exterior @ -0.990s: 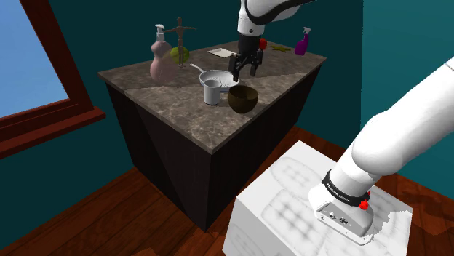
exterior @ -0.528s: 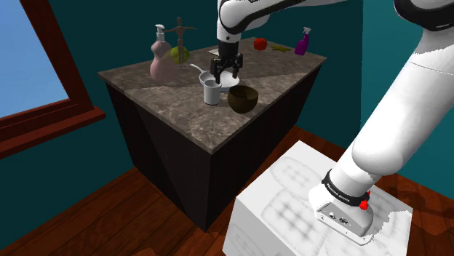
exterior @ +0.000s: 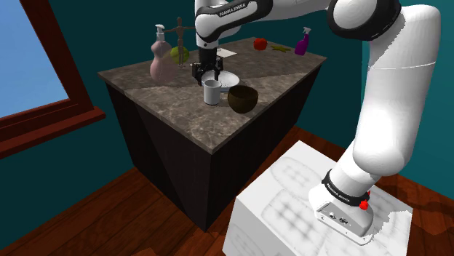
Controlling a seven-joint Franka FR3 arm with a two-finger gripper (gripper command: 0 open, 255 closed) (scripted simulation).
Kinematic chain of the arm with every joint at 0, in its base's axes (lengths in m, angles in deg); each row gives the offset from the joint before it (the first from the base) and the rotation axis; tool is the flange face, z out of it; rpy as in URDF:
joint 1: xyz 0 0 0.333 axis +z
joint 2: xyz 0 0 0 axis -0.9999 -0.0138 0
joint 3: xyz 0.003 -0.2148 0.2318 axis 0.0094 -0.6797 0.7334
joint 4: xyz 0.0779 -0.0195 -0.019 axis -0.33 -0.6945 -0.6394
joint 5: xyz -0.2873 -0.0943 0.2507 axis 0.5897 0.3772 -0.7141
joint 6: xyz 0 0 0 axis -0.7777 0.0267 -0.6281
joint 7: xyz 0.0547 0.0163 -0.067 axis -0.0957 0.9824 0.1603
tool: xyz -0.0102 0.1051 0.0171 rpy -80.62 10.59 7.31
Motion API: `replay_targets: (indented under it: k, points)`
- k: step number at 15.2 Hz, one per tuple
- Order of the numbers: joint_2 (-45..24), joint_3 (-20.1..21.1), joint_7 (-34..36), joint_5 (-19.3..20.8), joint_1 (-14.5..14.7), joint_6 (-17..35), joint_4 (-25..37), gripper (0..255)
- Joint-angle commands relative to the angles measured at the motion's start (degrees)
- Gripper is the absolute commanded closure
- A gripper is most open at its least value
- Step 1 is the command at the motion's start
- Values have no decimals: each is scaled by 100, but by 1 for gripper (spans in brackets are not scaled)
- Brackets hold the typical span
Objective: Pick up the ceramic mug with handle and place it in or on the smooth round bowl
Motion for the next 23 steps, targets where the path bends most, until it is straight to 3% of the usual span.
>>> replay_targets:
  k: [1,9,16,17,23]
  points:
    - [-352,-11,22,38,36,-91,436,0]
    - [-533,-36,49,75,20,405,119,0]
    - [-535,-36,49,75,20,403,122,0]
    - [-535,-36,49,75,20,403,122,255]
    - [-535,-36,49,75,20,404,122,255]
